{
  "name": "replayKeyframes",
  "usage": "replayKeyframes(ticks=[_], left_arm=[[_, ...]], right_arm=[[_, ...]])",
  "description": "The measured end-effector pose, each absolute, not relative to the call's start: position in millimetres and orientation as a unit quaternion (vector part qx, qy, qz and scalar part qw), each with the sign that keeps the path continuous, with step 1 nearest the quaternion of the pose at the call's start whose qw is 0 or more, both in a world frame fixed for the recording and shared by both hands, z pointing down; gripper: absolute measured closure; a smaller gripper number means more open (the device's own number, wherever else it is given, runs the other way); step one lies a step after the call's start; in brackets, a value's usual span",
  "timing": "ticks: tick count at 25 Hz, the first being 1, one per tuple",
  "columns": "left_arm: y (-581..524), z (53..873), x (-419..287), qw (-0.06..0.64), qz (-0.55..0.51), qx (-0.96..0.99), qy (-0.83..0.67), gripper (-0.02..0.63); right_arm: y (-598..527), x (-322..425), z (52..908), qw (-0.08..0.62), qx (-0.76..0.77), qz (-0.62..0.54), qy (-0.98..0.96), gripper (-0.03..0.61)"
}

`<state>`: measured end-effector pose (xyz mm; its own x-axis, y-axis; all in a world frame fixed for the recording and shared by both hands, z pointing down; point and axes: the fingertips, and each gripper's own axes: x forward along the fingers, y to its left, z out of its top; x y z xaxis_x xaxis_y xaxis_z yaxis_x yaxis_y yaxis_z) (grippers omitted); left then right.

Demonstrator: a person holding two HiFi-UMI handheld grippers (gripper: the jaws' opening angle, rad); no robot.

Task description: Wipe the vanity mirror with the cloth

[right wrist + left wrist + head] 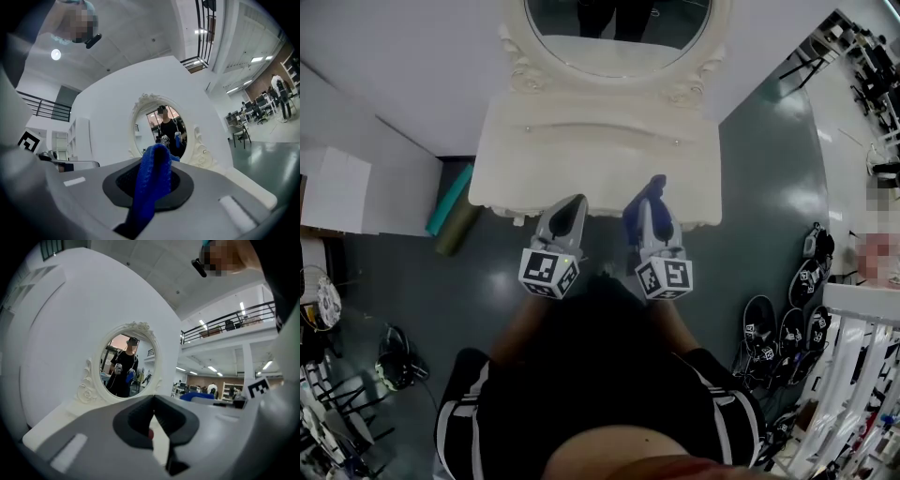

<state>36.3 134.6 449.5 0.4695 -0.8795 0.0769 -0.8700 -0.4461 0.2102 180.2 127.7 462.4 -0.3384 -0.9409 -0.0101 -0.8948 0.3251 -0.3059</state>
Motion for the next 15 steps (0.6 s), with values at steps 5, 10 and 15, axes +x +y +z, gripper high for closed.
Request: replayKeyframes(ticks=[5,10,15], left_arm=[[112.2,444.8,54.2,0.100,-0.027,0.837,-0.538,0.603],[100.9,438.9,56.0,0.093,-0.021,0.828,-0.552,0.603],[81.9,431.8,53.5,0.080,-0.018,0.826,-0.558,0.603]], right_arm=[[99.4,200.4,462.9,0.095,-0.554,-0.122,0.818,0.540],[83.7,208.4,459.2,0.103,-0.548,-0.126,0.820,0.540],[62.7,208.1,462.6,0.106,-0.550,-0.132,0.818,0.540]])
